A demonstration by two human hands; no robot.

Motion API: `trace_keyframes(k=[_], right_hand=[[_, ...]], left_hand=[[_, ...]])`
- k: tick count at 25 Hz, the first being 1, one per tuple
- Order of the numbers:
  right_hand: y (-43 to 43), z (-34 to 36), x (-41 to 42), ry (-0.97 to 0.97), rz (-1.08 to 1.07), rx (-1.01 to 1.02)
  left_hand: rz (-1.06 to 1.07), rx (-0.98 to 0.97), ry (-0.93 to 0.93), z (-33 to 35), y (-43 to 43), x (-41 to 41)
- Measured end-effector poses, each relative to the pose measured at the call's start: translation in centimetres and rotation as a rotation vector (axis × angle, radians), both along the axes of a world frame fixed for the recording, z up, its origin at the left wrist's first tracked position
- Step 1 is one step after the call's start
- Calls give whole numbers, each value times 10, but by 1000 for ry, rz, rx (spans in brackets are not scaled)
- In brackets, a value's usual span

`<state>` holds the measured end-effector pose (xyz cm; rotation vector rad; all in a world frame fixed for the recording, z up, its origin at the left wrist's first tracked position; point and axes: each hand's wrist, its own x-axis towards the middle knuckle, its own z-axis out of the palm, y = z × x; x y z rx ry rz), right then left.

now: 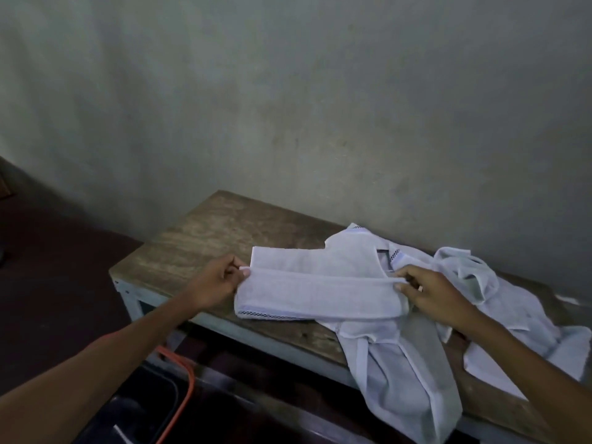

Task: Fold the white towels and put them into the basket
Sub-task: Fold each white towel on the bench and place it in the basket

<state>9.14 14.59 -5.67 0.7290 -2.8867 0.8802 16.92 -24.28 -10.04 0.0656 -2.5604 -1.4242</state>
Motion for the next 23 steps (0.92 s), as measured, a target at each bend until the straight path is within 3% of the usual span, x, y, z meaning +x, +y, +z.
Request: trace_keyframes(k=[5, 9, 12, 15, 19, 23], right_hand=[[-44, 9, -100, -34, -79, 20], [-55, -7, -156, -190, -120, 195], [-58, -18, -171, -273, -101, 323], [-59, -22, -173, -278, -71, 299], [-60, -17, -173, -302, -52, 325], [-62, 21, -151, -200, 40, 457]], left_hand=[[140, -225, -2, -7, -16, -88], [132, -306, -17, -21, -21, -136], [78, -401, -64, -35, -22, -151], [7, -464, -93, -33, -24, -156], [-198, -759, -288, -9, -19, -154], [-337, -905, -351, 12, -17, -135]])
